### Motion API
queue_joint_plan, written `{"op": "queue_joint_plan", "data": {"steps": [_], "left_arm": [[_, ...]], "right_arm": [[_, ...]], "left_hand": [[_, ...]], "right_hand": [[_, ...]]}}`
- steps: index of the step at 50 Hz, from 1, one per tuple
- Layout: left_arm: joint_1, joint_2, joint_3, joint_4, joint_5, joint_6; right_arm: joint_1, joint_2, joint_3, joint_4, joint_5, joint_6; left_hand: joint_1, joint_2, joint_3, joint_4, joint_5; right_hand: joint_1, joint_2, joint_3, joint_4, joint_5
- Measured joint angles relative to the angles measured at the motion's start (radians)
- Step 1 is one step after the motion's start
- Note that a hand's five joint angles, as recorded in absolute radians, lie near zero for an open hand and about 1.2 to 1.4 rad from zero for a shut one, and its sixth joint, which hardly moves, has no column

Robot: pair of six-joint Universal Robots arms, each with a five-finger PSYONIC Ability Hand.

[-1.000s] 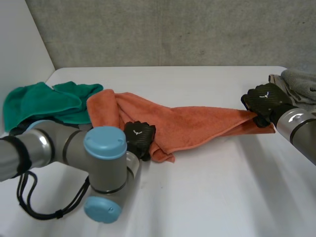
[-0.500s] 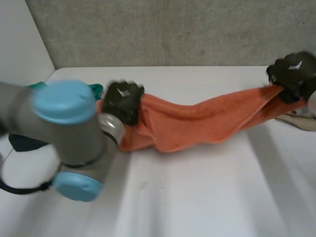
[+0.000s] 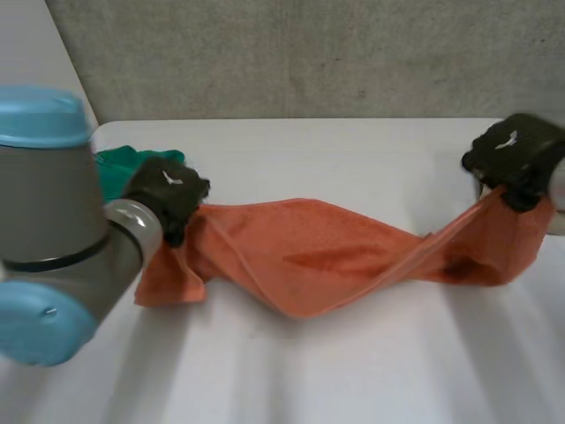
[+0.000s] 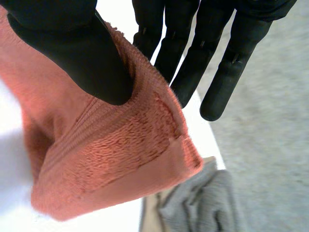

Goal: Fold the laundry.

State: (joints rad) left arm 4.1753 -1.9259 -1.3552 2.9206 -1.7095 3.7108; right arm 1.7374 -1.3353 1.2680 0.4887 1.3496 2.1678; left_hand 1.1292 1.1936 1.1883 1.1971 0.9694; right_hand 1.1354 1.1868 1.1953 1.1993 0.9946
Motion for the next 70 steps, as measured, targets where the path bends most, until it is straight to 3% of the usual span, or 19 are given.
{"op": "queue_joint_plan", "data": {"steps": [8, 15, 20, 27, 34, 40, 43, 52, 53, 54, 56, 57, 58, 63, 70], "left_arm": [[0.027, -0.203, 0.306, 0.066, -0.002, 0.047], [0.059, -0.25, 0.703, 0.324, 0.005, 0.109], [0.074, -0.232, 0.792, 0.483, 0.04, 0.115], [0.099, -0.16, 0.626, 0.475, 0.089, 0.022], [0.138, -0.039, 0.186, 0.423, 0.176, -0.07], [0.146, -0.001, -0.098, 0.415, 0.252, -0.065], [0.149, -0.013, -0.259, 0.416, 0.288, -0.004], [0.207, -0.099, -0.378, 0.424, 0.293, 0.224], [0.211, -0.101, -0.379, 0.424, 0.293, 0.232], [0.216, -0.102, -0.38, 0.424, 0.292, 0.243], [0.219, -0.1, -0.38, 0.425, 0.291, 0.246], [0.219, -0.094, -0.38, 0.425, 0.29, 0.243], [0.216, -0.085, -0.38, 0.426, 0.289, 0.235], [0.198, -0.035, -0.394, 0.434, 0.285, 0.154], [0.166, 0.049, -0.453, 0.453, 0.281, -0.049]], "right_arm": [[0.048, 0.202, -0.188, -0.146, 0.106, 0.014], [0.052, 0.248, -0.375, -0.605, 0.167, 0.117], [0.051, 0.176, -0.339, -0.869, 0.175, 0.193], [0.048, 0.104, -0.17, -0.919, 0.153, 0.222], [0.037, 0.047, 0.108, -0.824, 0.07, 0.22], [0.031, 0.027, 0.304, -0.751, -0.022, 0.212], [0.013, 0.031, 0.422, -0.711, -0.082, 0.206], [-0.042, 0.091, 0.515, -0.693, -0.11, 0.212], [-0.044, 0.093, 0.515, -0.693, -0.109, 0.213], [-0.048, 0.096, 0.517, -0.693, -0.107, 0.215], [-0.053, 0.098, 0.518, -0.694, -0.105, 0.217], [-0.058, 0.1, 0.519, -0.694, -0.103, 0.218], [-0.062, 0.1, 0.52, -0.694, -0.102, 0.22], [-0.078, 0.099, 0.528, -0.695, -0.102, 0.223], [-0.109, 0.097, 0.535, -0.696, -0.099, 0.261]], "left_hand": [[0.0, 0.003, 0.005, 0.0, 0.0], [0.0, 0.003, 0.005, 0.002, 0.0], [0.0, 0.003, 0.005, 0.004, 0.0], [0.0, 0.003, 0.005, 0.004, 0.013], [0.0, 0.004, 0.005, 0.004, 0.013], [0.0, 0.004, 0.005, 0.004, 0.013], [0.0, 0.004, 0.005, 0.004, 0.013], [0.0, 0.004, 0.005, 0.004, 0.013], [-0.024, -0.029, -0.015, -0.016, -0.004], [-0.196, -0.22, -0.215, -0.204, -0.17], [-0.196, -0.22, -0.215, -0.204, -0.17], [-0.196, -0.22, -0.215, -0.204, -0.17], [-0.45, -0.495, -0.484, -0.5, -0.448], [-0.572, -0.628, -0.621, -0.636, -0.585], [-0.579, -0.643, -0.631, -0.653, -0.601]], "right_hand": [[0.0, 0.0, 0.0, 0.0, 0.0], [0.0, 0.0, 0.0, 0.0, 0.0], [0.0, 0.0, 0.0, 0.0, 0.0], [0.0, 0.0, 0.0, 0.0, 0.0], [0.0, 0.0, 0.0, 0.0, 0.0], [0.0, 0.001, 0.0, 0.0, 0.0], [0.0, 0.0, 0.001, 0.0, 0.0], [0.0, 0.0, 0.001, 0.0, 0.0], [0.0, 0.0, 0.001, 0.0, 0.0], [0.0, 0.0, 0.001, 0.0, 0.0], [0.0, 0.0, 0.001, 0.0, 0.0], [0.0, 0.0, 0.001, 0.0, 0.0], [0.0, 0.001, 0.001, 0.0, 0.0], [0.0, 0.0, 0.001, 0.0, 0.0], [0.0, 0.0, 0.001, 0.0, 0.0]]}}
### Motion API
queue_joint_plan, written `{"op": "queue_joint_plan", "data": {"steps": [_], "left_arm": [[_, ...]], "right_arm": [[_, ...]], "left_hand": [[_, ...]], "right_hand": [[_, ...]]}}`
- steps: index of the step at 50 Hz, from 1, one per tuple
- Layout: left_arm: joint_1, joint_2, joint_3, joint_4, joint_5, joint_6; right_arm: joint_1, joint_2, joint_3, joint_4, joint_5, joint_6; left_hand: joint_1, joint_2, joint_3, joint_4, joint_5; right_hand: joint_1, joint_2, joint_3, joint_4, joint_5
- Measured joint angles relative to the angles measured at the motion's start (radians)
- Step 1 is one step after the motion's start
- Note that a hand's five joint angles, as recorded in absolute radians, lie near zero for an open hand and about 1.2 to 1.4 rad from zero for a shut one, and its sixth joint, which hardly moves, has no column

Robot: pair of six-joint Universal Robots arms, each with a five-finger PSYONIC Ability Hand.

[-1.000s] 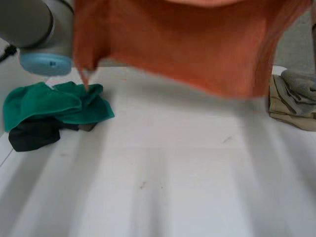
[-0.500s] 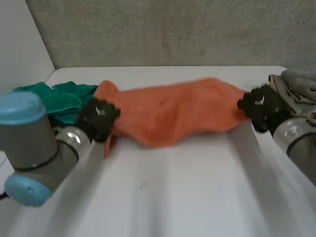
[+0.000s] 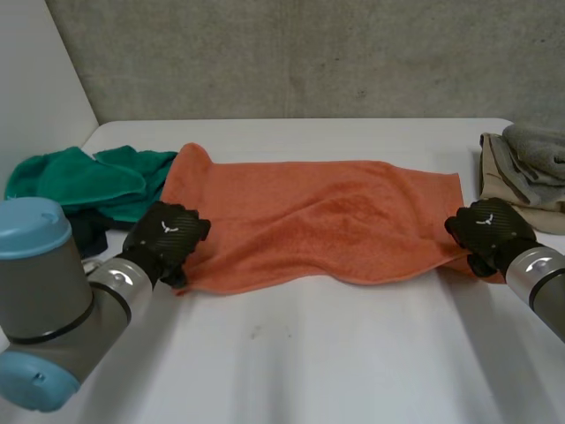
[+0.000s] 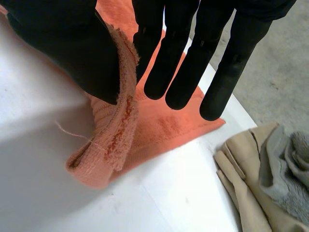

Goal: Fold the laundry.

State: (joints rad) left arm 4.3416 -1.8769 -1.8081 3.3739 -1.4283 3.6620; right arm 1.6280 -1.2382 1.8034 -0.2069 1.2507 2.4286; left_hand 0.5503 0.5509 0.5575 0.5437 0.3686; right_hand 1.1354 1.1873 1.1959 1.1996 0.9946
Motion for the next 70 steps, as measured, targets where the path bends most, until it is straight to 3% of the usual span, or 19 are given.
{"op": "queue_joint_plan", "data": {"steps": [5, 14, 24, 27, 28, 32, 38, 42, 49, 53, 59, 70], "left_arm": [[-0.023, 0.01, -0.04, 0.004, -0.001, -0.063], [-0.032, -0.077, -0.019, 0.039, -0.022, -0.063], [-0.027, -0.168, 0.041, 0.081, -0.125, -0.045], [-0.026, -0.17, 0.041, 0.091, -0.136, -0.029], [-0.025, -0.169, 0.04, 0.097, -0.138, -0.021], [-0.02, -0.161, 0.031, 0.118, -0.143, 0.004], [-0.017, -0.058, 0.014, 0.143, -0.15, 0.03], [-0.021, 0.107, 0.022, 0.134, -0.155, 0.028], [-0.031, 0.399, 0.086, 0.035, -0.162, 0.023], [-0.033, 0.458, 0.122, -0.053, -0.162, 0.023], [-0.032, 0.366, 0.124, -0.115, -0.163, 0.029], [-0.031, -0.03, 0.172, -0.109, -0.164, 0.045]], "right_arm": [[-0.023, -0.002, -0.011, 0.001, 0.006, 0.048], [-0.031, -0.003, -0.019, 0.021, 0.008, 0.089], [-0.047, -0.003, -0.029, 0.035, 0.009, 0.088], [-0.056, -0.003, -0.035, 0.035, 0.01, 0.087], [-0.06, -0.003, -0.037, 0.035, 0.011, 0.086], [-0.067, -0.005, -0.041, 0.037, 0.014, 0.085], [-0.067, -0.068, -0.054, 0.052, 0.024, 0.08], [-0.066, -0.186, -0.103, 0.124, 0.028, 0.077], [-0.067, -0.397, -0.273, 0.4, 0.0, 0.07], [-0.068, -0.445, -0.36, 0.544, -0.025, 0.035], [-0.068, -0.393, -0.398, 0.625, -0.029, -0.049], [-0.015, -0.071, -0.416, 0.617, 0.039, -0.118]], "left_hand": [[0.0, 0.0, 0.0, 0.0, 0.0], [0.0, 0.0, 0.0, 0.0, 0.0], [0.02, 0.022, 0.013, 0.029, 0.032], [0.094, 0.081, 0.073, 0.092, 0.093], [0.307, 0.273, 0.264, 0.28, 0.276], [0.605, 0.575, 0.564, 0.584, 0.572], [0.608, 0.645, 0.631, 0.653, 0.606], [0.607, 0.645, 0.631, 0.653, 0.606], [0.607, 0.645, 0.631, 0.653, 0.606], [0.607, 0.645, 0.631, 0.653, 0.606], [0.607, 0.647, 0.635, 0.654, 0.606], [0.607, 0.647, 0.635, 0.654, 0.606]], "right_hand": [[0.0, 0.0, 0.0, 0.0, 0.0], [0.0, 0.0, 0.0, 0.0, 0.0], [0.0, 0.0, 0.0, 0.0, 0.0], [0.0, 0.0, 0.0, 0.0, 0.0], [0.0, 0.0, 0.0, 0.0, 0.0], [0.0, 0.0, 0.0, 0.0, 0.0], [0.0, 0.0, 0.0, 0.0, 0.0], [0.0, 0.0, 0.0, 0.0, 0.0], [0.0, 0.0, 0.0, 0.0, 0.002], [0.0, 0.0, 0.0, 0.0, 0.006], [0.0, 0.0, 0.0, 0.0, 0.006], [0.0, 0.0, 0.0, 0.0, 0.006]]}}
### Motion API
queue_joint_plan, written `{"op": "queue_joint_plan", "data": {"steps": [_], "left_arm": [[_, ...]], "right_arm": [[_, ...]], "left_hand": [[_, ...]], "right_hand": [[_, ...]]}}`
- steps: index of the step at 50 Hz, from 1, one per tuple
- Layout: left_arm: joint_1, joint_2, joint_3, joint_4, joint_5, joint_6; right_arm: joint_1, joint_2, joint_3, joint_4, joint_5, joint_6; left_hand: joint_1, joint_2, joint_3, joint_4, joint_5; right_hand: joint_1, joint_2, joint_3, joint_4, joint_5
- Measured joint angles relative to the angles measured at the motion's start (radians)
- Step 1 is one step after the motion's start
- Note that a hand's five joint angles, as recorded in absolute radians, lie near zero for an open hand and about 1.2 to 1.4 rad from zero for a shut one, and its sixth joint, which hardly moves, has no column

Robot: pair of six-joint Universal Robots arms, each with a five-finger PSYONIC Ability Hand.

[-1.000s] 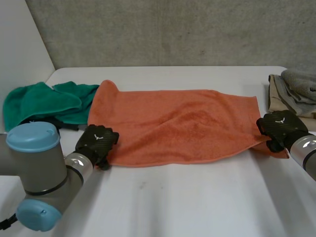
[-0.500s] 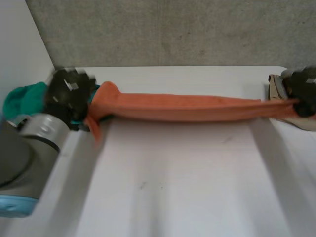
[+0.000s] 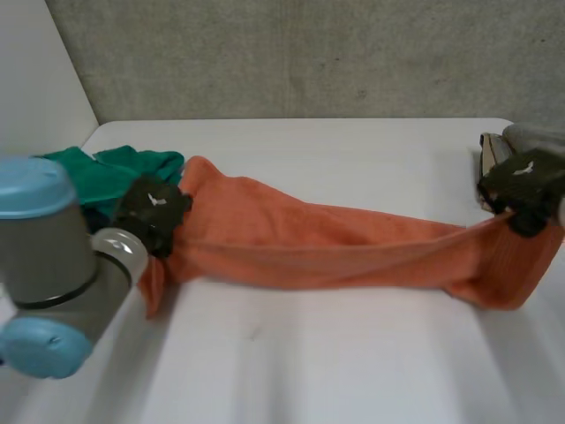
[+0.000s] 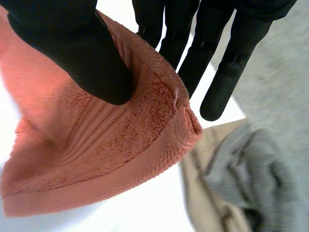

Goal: Fold the laundry.

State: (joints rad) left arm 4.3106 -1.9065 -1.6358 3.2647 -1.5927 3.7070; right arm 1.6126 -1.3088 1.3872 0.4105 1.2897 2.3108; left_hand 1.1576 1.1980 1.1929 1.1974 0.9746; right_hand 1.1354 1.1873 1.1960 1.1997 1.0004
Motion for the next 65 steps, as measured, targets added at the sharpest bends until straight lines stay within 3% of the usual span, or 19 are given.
{"op": "queue_joint_plan", "data": {"steps": [6, 13, 20, 26, 34, 37, 38, 39, 46, 50, 56, 65], "left_arm": [[0.0, -0.159, 0.078, 0.012, -0.004, 0.001], [-0.009, -0.134, 0.039, 0.02, -0.039, -0.015], [-0.035, -0.031, -0.076, 0.076, -0.063, -0.063], [-0.049, -0.042, -0.108, 0.108, -0.067, -0.088], [-0.036, -0.092, -0.11, 0.115, -0.069, -0.085], [-0.025, -0.1, -0.108, 0.122, -0.071, -0.084], [-0.02, -0.103, -0.107, 0.128, -0.075, -0.083], [-0.017, -0.105, -0.106, 0.135, -0.081, -0.083], [-0.003, -0.039, -0.131, 0.182, -0.157, -0.072], [-0.005, 0.105, -0.167, 0.179, -0.186, -0.046], [-0.027, 0.41, -0.18, 0.041, -0.179, 0.044], [-0.034, 0.532, -0.099, -0.22, -0.057, 0.135]], "right_arm": [[0.049, 0.102, -0.001, -0.101, 0.077, 0.03], [0.054, 0.109, 0.05, -0.201, 0.103, 0.068], [0.05, 0.104, 0.094, -0.227, 0.099, 0.078], [0.046, 0.103, 0.112, -0.243, 0.099, 0.076], [0.044, 0.104, 0.115, -0.25, 0.1, 0.075], [0.044, 0.104, 0.115, -0.25, 0.101, 0.075], [0.043, 0.104, 0.116, -0.25, 0.101, 0.075], [0.043, 0.104, 0.116, -0.25, 0.101, 0.074], [0.042, 0.07, 0.114, -0.24, 0.106, 0.065], [0.034, -0.034, 0.103, -0.195, 0.108, 0.031], [-0.024, -0.248, 0.046, -0.014, 0.104, -0.111], [-0.06, -0.365, -0.03, 0.134, 0.095, -0.199]], "left_hand": [[-0.004, -0.009, -0.005, -0.006, -0.003], [-0.59, -0.608, -0.594, -0.605, -0.554], [-0.638, -0.683, -0.671, -0.693, -0.644], [-0.638, -0.683, -0.671, -0.693, -0.644], [-0.547, -0.592, -0.587, -0.594, -0.544], [-0.368, -0.428, -0.439, -0.441, -0.394], [-0.091, -0.168, -0.168, -0.183, -0.141], [-0.001, -0.071, -0.078, -0.077, -0.036], [0.002, -0.002, -0.004, 0.0, 0.003], [0.002, -0.002, -0.004, 0.0, 0.003], [0.002, -0.001, -0.004, 0.0, 0.003], [0.002, 0.0, 0.0, 0.0, 0.003]], "right_hand": [[0.0, 0.0, 0.0, 0.0, 0.0], [0.0, 0.0, 0.0, 0.0, 0.0], [0.0, 0.0, 0.0, 0.0, 0.0], [0.0, 0.0, 0.0, 0.0, 0.0], [0.0, 0.0, 0.0, 0.0, 0.0], [0.0, 0.0, 0.0, 0.0, 0.0], [0.0, 0.0, 0.0, 0.0, 0.0], [0.0, 0.0, 0.0, 0.0, 0.0], [0.0, 0.0, 0.0, 0.0, 0.0], [0.0, 0.0, 0.0, 0.0, 0.0], [0.0, 0.0, 0.0, 0.0, 0.0], [0.0, 0.0, 0.0, 0.0, 0.001]]}}
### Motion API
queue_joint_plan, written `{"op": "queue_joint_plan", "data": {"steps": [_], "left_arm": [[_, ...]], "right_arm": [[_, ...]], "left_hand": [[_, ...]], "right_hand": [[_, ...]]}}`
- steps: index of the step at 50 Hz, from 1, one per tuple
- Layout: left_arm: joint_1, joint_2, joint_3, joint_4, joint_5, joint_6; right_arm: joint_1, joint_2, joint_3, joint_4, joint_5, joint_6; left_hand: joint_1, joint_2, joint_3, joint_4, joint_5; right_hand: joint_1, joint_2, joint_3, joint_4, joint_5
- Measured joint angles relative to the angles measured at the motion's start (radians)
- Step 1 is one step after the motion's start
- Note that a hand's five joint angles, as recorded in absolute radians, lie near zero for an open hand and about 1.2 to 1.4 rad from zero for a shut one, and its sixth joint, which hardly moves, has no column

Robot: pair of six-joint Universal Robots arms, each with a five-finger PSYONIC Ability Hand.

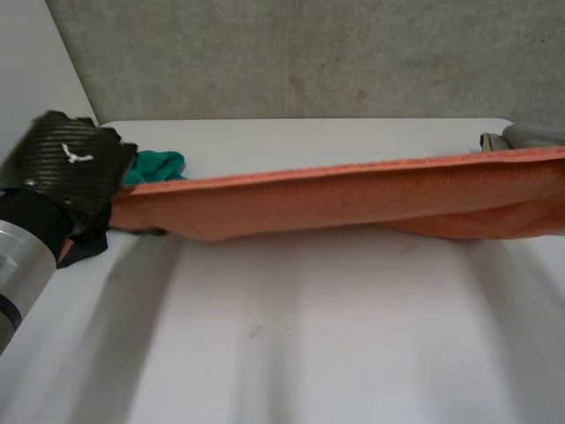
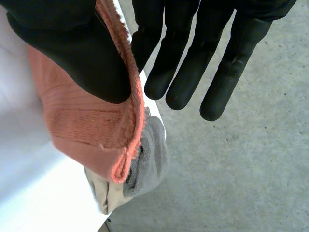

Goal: Fold the laundry.

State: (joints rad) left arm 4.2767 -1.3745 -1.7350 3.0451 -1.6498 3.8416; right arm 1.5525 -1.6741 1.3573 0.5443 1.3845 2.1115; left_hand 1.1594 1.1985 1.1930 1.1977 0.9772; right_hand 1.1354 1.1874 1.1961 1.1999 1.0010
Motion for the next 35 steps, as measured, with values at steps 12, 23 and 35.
{"op": "queue_joint_plan", "data": {"steps": [12, 23, 35], "left_arm": [[0.043, -0.429, 0.142, 0.006, 0.052, 0.018], [0.061, -0.793, 0.729, 0.077, 0.006, 0.115], [0.052, -0.843, 1.177, 0.468, -0.022, 0.114]], "right_arm": [[0.08, 0.318, -0.002, -0.028, 0.057, 0.003], [0.136, 0.608, -0.32, -0.341, 0.181, 0.019], [0.171, 0.594, -0.474, -0.997, 0.164, 0.115]], "left_hand": [[0.0, 0.0, 0.0, 0.003, 0.0], [0.0, 0.0, 0.0, 0.004, 0.0], [0.0, 0.0, 0.0, 0.004, 0.001]], "right_hand": [[0.0, 0.0, 0.0, 0.0, 0.005], [0.0, 0.0, 0.0, 0.0, 0.005], [0.0, 0.0, 0.001, 0.0, 0.034]]}}
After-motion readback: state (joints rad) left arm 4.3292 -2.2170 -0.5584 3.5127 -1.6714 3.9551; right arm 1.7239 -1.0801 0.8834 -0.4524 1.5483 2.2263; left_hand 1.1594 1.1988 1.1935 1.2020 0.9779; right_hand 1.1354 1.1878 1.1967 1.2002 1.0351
